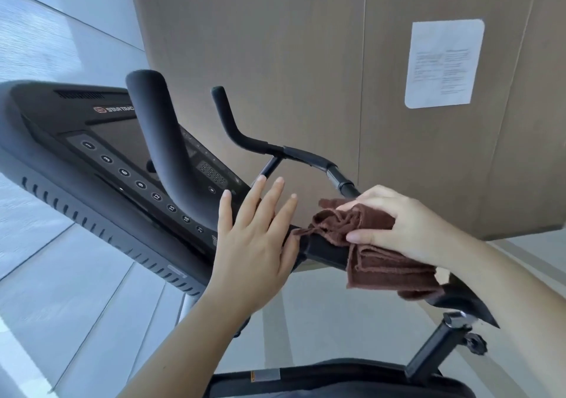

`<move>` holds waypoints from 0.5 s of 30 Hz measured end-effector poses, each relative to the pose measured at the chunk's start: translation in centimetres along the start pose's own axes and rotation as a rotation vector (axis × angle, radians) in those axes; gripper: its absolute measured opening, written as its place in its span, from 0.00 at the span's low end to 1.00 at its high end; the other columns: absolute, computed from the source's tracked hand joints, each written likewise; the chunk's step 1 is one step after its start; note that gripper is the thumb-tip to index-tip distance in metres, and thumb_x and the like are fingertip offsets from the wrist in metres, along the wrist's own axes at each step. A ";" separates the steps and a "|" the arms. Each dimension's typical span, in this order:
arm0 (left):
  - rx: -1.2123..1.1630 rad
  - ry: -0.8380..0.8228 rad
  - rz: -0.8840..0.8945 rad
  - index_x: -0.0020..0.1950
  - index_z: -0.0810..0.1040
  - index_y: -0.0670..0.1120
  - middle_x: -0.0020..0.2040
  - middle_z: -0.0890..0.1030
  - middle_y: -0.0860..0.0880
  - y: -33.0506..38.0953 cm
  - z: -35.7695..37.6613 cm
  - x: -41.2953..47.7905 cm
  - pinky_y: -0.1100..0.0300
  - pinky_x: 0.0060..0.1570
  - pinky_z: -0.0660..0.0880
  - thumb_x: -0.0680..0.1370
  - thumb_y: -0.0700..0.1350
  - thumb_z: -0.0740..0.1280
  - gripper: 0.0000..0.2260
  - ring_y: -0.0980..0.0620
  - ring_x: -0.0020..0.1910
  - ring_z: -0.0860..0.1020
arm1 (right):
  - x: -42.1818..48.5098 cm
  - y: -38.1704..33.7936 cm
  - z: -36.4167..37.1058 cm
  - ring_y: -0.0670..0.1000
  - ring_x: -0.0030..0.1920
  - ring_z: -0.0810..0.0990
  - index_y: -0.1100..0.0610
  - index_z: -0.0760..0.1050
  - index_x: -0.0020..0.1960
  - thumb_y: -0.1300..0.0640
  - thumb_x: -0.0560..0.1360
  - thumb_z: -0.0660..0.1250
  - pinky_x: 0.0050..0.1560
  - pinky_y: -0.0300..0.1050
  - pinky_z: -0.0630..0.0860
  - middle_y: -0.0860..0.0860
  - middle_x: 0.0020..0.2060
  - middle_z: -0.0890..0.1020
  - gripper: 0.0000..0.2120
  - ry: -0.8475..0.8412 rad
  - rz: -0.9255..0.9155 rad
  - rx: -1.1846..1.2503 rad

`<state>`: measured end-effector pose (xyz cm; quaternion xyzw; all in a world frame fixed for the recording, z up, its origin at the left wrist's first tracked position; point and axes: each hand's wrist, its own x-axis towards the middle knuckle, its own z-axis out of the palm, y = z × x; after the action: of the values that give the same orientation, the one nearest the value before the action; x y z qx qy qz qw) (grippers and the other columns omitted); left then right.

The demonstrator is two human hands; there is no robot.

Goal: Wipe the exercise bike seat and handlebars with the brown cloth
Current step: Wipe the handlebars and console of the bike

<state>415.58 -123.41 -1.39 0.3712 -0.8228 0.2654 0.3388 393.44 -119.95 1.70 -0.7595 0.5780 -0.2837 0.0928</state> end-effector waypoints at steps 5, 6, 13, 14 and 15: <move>0.028 -0.007 -0.072 0.61 0.77 0.45 0.66 0.73 0.45 1.7 0.4 0.5 0.38 0.63 0.57 0.75 0.46 0.54 0.20 0.43 0.67 0.68 | 1.2 0.4 0.3 0.48 0.58 0.72 0.47 0.73 0.61 0.45 0.69 0.70 0.53 0.33 0.66 0.48 0.57 0.74 0.21 -0.029 -0.109 -0.022; 0.022 0.000 -0.093 0.61 0.77 0.45 0.66 0.73 0.45 1.8 0.4 0.5 0.38 0.63 0.57 0.75 0.46 0.54 0.20 0.43 0.67 0.68 | 1.5 0.4 0.3 0.47 0.56 0.72 0.46 0.74 0.61 0.45 0.69 0.70 0.52 0.33 0.66 0.48 0.56 0.74 0.21 -0.021 -0.136 -0.005; 0.053 -0.036 -0.190 0.63 0.76 0.46 0.68 0.71 0.48 2.7 0.1 0.6 0.44 0.64 0.55 0.78 0.48 0.50 0.20 0.45 0.68 0.66 | 0.0 1.6 0.4 0.35 0.51 0.72 0.38 0.77 0.52 0.41 0.64 0.72 0.51 0.25 0.65 0.38 0.48 0.72 0.16 0.042 -0.336 0.160; 0.061 -0.055 -0.198 0.63 0.76 0.47 0.69 0.70 0.48 2.8 0.1 0.5 0.44 0.64 0.54 0.78 0.48 0.50 0.21 0.45 0.69 0.65 | -0.4 2.3 0.1 0.35 0.51 0.72 0.37 0.76 0.52 0.38 0.63 0.70 0.52 0.25 0.65 0.38 0.48 0.72 0.17 0.031 -0.341 0.143; 0.066 -0.068 -0.207 0.64 0.75 0.47 0.69 0.69 0.48 2.9 0.0 0.6 0.45 0.65 0.54 0.78 0.49 0.49 0.21 0.45 0.69 0.65 | -0.8 3.1 -0.1 0.36 0.52 0.72 0.36 0.75 0.52 0.35 0.62 0.68 0.53 0.26 0.66 0.37 0.49 0.71 0.18 0.022 -0.349 0.134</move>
<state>413.02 -121.99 -1.53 0.4739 -0.7820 0.2432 0.3237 390.74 -120.14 0.06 -0.8372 0.4184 -0.3414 0.0864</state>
